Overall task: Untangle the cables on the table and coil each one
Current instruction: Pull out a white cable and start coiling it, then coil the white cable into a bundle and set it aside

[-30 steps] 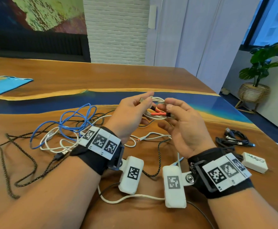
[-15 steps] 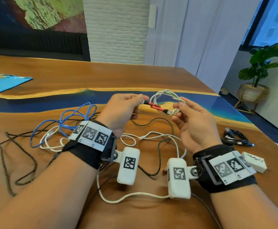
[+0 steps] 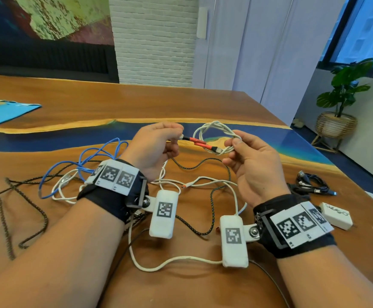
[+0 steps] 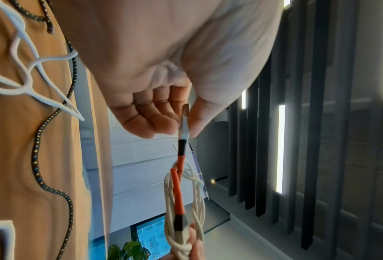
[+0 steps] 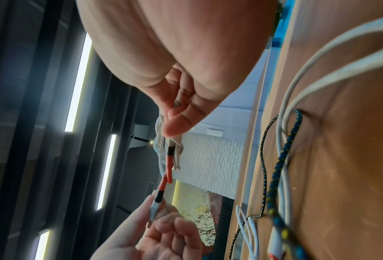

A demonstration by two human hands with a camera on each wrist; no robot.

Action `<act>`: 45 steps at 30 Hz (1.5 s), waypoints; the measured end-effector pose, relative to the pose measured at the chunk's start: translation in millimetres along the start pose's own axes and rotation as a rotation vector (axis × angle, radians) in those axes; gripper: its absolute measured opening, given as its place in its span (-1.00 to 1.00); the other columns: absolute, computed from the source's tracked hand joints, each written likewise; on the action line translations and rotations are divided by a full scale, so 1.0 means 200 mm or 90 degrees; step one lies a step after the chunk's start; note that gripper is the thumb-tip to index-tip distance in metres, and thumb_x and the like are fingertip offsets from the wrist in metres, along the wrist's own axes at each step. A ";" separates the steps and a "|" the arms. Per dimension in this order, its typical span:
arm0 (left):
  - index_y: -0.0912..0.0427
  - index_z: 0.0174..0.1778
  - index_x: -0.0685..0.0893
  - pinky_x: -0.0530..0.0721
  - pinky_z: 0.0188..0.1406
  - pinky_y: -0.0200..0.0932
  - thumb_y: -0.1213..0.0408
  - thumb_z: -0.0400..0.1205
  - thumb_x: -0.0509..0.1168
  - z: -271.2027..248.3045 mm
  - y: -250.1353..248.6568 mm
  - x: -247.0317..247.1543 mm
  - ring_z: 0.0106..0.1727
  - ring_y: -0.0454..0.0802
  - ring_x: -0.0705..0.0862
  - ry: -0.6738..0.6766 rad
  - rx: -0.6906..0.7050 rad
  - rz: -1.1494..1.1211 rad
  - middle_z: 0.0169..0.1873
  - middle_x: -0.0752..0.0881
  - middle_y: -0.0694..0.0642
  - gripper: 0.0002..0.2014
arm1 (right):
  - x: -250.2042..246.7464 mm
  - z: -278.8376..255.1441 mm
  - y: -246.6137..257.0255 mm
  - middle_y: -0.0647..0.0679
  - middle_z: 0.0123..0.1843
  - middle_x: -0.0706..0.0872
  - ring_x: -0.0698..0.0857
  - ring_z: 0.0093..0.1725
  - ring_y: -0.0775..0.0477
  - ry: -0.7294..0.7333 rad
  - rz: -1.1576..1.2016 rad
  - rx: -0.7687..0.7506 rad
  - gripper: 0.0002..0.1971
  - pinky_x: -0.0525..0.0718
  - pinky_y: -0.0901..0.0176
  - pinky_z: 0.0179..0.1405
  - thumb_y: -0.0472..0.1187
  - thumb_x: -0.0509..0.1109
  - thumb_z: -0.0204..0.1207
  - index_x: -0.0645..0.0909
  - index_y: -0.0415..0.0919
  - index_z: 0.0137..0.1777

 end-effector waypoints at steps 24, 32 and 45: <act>0.18 0.00 0.76 0.63 -0.12 -0.10 0.17 0.77 0.28 0.02 0.07 0.03 -0.34 -0.06 0.72 0.020 -0.027 -0.051 -0.37 0.69 0.01 -0.80 | -0.41 0.28 0.46 -0.13 -0.36 0.55 0.49 -0.49 -0.01 -0.127 -0.253 -0.067 -0.84 0.56 0.14 -0.52 -0.42 0.32 0.68 0.73 -0.25 0.01; 0.20 0.03 0.76 0.63 -0.12 -0.08 0.20 0.78 0.26 0.04 0.06 0.03 -0.33 -0.06 0.72 0.036 0.001 -0.033 -0.37 0.70 0.01 -0.80 | -0.76 0.43 0.24 -0.18 -0.36 0.51 0.48 -0.44 -0.07 -0.118 -0.616 0.225 -0.78 0.52 0.04 -0.39 -0.49 0.17 0.72 0.65 -0.35 -0.02; 0.20 0.06 0.75 0.63 -0.13 -0.09 0.15 0.80 0.23 0.05 0.07 0.02 -0.34 -0.06 0.72 0.044 -0.019 -0.030 -0.34 0.70 0.03 -0.76 | -0.79 0.49 0.25 -0.14 -0.16 0.78 0.78 -0.29 -0.10 -0.041 -0.959 0.229 -0.68 0.80 0.10 -0.33 -0.44 0.32 0.61 0.72 -0.28 0.32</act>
Point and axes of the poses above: each hand's wrist, its own z-axis towards the middle knuckle, its own x-axis out of the palm, y = z × x, the point moved 10 cm from there along z, towards the middle knuckle
